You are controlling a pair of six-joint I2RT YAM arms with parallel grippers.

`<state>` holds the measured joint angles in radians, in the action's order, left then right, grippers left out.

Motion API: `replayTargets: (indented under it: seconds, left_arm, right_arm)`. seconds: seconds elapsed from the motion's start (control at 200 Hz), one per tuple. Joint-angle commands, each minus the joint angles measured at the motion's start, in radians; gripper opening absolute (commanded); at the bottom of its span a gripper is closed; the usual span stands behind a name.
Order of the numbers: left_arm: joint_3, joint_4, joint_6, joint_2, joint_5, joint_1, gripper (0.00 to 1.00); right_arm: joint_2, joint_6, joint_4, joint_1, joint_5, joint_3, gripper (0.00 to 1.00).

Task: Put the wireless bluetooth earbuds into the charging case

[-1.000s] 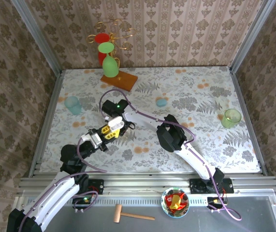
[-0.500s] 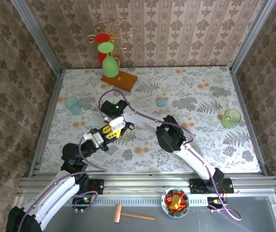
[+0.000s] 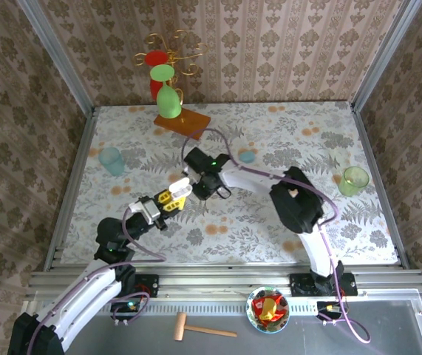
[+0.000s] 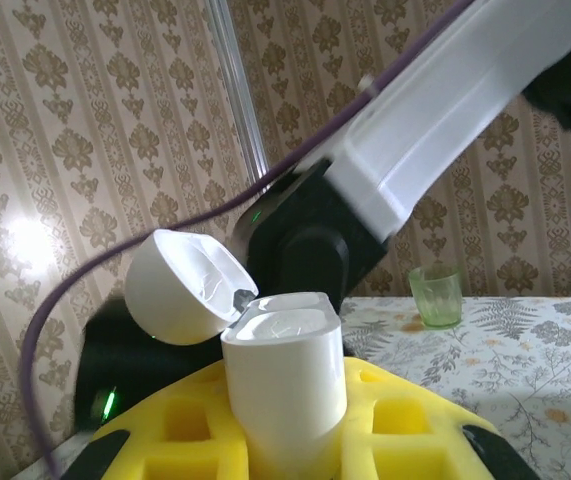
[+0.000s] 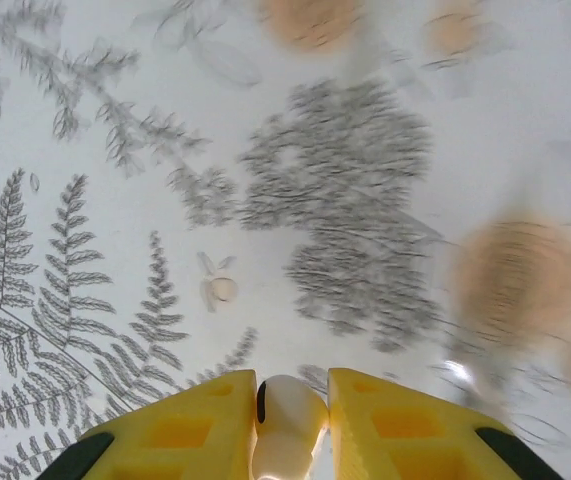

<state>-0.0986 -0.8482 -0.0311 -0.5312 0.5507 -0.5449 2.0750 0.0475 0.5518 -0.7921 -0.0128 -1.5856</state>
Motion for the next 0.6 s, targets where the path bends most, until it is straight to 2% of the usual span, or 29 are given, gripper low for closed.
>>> replayTargets:
  seconds: [0.0, 0.28, 0.5, 0.595]
  left_arm:
    - [-0.009, -0.061, 0.004, -0.027, -0.013, -0.009, 0.03]
    - [-0.007, -0.219, 0.071, -0.192, -0.087, -0.024, 0.03]
    - [-0.017, -0.431, 0.090, -0.396, -0.149, -0.062, 0.03]
    - [-0.041, -0.441, 0.074, -0.450, -0.168, -0.086, 0.03]
  right_arm:
    - [-0.156, 0.075, -0.272, 0.030, 0.028, 0.136, 0.24]
    - [-0.525, 0.148, -0.683, 0.074, 0.031, 0.511, 0.24]
    - [-0.751, 0.132, -0.823, 0.036, 0.042, 0.623, 0.23]
    - [-0.801, 0.112, -0.849, -0.008, 0.027, 0.637, 0.23]
